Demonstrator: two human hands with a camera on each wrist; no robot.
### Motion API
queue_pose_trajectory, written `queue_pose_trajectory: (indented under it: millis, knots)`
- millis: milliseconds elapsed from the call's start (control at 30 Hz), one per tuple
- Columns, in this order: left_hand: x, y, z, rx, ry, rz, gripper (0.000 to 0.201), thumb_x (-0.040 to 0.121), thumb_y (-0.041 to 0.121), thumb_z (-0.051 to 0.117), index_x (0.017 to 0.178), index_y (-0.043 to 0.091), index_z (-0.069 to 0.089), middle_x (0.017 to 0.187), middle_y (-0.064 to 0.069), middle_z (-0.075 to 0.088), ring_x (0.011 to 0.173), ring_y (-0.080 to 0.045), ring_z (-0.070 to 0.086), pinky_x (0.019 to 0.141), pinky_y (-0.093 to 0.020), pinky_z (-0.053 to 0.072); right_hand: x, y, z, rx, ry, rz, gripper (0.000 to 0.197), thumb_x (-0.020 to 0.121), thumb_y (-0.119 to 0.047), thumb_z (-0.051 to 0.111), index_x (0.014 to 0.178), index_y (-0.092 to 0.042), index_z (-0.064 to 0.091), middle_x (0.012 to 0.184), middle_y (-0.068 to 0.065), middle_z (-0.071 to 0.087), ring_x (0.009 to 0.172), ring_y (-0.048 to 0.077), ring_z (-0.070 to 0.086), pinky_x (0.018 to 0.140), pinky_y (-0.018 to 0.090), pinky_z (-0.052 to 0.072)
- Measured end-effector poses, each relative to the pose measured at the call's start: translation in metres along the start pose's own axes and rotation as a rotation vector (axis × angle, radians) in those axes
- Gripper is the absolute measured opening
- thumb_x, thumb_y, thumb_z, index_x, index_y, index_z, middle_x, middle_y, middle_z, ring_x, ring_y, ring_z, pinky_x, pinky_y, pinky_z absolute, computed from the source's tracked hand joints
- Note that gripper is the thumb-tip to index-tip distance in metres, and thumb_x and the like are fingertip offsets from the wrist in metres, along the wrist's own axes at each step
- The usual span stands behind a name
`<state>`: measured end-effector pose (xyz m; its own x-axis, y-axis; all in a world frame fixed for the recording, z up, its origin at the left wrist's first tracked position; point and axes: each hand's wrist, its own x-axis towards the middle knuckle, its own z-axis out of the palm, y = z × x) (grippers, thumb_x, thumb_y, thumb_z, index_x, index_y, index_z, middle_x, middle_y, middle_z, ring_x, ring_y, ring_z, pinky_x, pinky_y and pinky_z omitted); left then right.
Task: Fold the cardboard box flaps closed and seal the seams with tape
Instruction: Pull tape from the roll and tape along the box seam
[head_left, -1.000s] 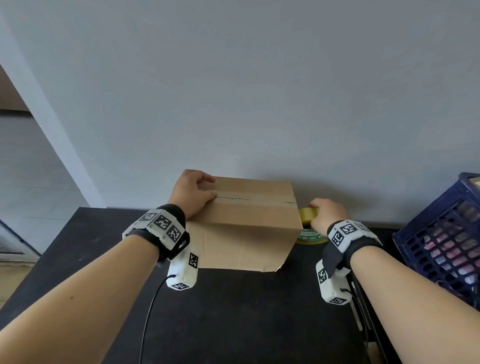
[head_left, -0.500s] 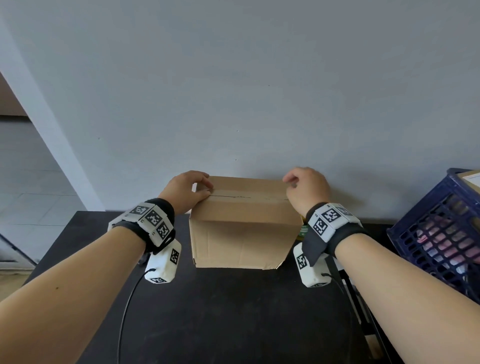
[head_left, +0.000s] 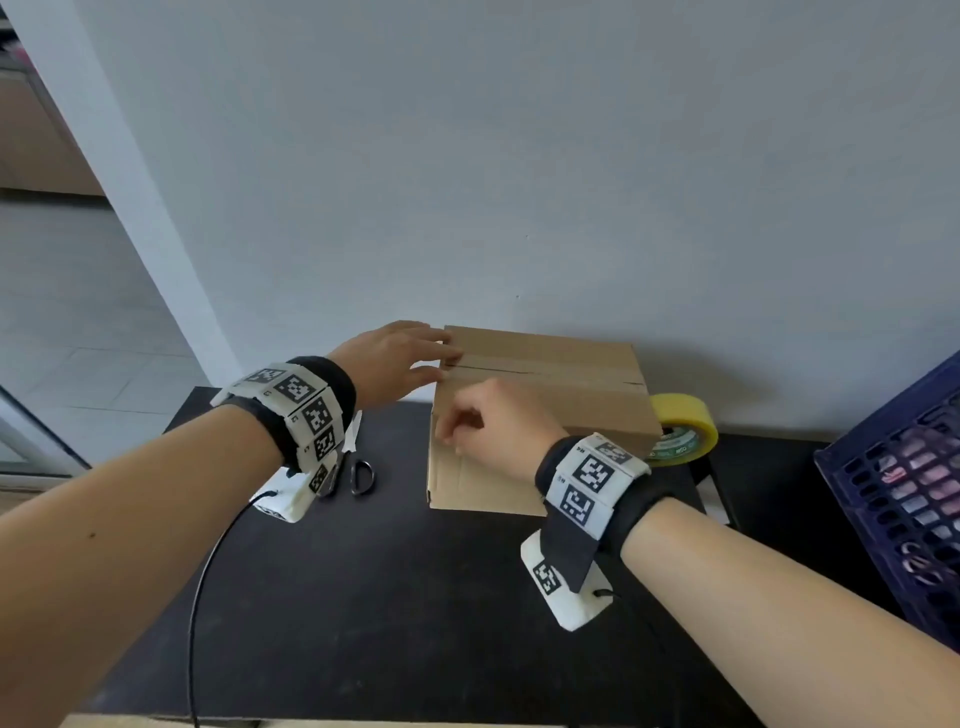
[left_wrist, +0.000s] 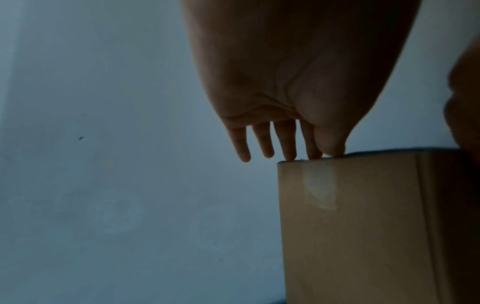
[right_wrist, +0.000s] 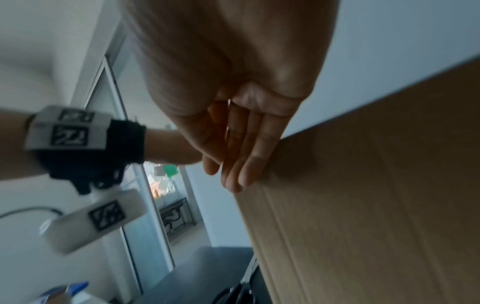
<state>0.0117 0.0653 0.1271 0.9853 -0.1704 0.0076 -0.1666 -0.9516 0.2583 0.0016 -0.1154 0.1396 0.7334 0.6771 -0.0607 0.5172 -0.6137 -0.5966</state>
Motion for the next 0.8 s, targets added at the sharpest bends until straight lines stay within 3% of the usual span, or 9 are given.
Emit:
queue_pose_trajectory:
  millis: [100, 233, 500, 667, 767, 800]
  knots:
    - [-0.003, -0.01, 0.004, 0.148, -0.021, 0.117, 0.045, 0.102, 0.029, 0.032, 0.146, 0.031, 0.03, 0.155, 0.012, 0.025, 0.145, -0.012, 0.017, 0.115, -0.024, 0.014, 0.007, -0.008, 0.027, -0.058, -0.14, 0.013, 0.034, 0.087, -0.002, 0.044, 0.101, -0.016, 0.072, 0.105, -0.001, 0.07, 0.089, 0.014, 0.062, 0.082, 0.021, 0.047]
    - [-0.003, -0.027, 0.01, 0.223, -0.042, 0.207, 0.051, 0.102, 0.02, 0.03, 0.15, 0.03, 0.017, 0.157, 0.01, 0.017, 0.147, -0.013, 0.012, 0.119, -0.027, 0.015, 0.022, -0.015, 0.061, -0.139, -0.329, 0.049, 0.042, 0.091, -0.001, 0.042, 0.129, -0.013, 0.058, 0.128, 0.008, 0.058, 0.118, 0.025, 0.052, 0.099, 0.029, 0.04]
    - [0.003, -0.041, 0.021, 0.14, 0.059, 0.277, 0.059, 0.096, 0.0, 0.036, 0.148, 0.028, 0.027, 0.155, 0.008, 0.027, 0.145, -0.015, 0.021, 0.116, -0.022, 0.013, 0.071, -0.007, 0.136, -0.178, -0.447, 0.187, 0.044, 0.085, -0.001, 0.043, 0.125, -0.009, 0.058, 0.127, 0.011, 0.06, 0.114, 0.033, 0.055, 0.097, 0.037, 0.047]
    - [0.003, -0.046, 0.024, 0.109, 0.071, 0.274, 0.065, 0.093, -0.004, 0.035, 0.148, 0.029, 0.026, 0.155, 0.008, 0.026, 0.145, -0.017, 0.022, 0.115, -0.036, 0.024, 0.09, 0.006, 0.17, -0.182, -0.54, 0.138, 0.058, 0.089, -0.003, 0.04, 0.145, -0.019, 0.037, 0.146, 0.007, 0.039, 0.133, 0.029, 0.038, 0.106, 0.041, 0.038]
    - [0.004, -0.047, 0.028, 0.072, 0.096, 0.279, 0.064, 0.093, -0.004, 0.038, 0.147, 0.028, 0.029, 0.154, 0.007, 0.029, 0.144, -0.017, 0.024, 0.115, -0.036, 0.025, 0.094, 0.011, 0.18, -0.219, -0.603, 0.104, 0.062, 0.089, -0.004, 0.037, 0.148, -0.021, 0.029, 0.154, 0.007, 0.022, 0.141, 0.028, 0.025, 0.109, 0.043, 0.034]
    - [0.005, -0.048, 0.029, 0.057, 0.103, 0.277, 0.063, 0.093, -0.004, 0.039, 0.147, 0.028, 0.03, 0.154, 0.007, 0.029, 0.144, -0.017, 0.025, 0.115, -0.036, 0.024, 0.094, 0.012, 0.181, -0.23, -0.594, 0.097, 0.061, 0.089, -0.004, 0.037, 0.147, -0.021, 0.03, 0.153, 0.009, 0.024, 0.139, 0.029, 0.029, 0.108, 0.043, 0.036]
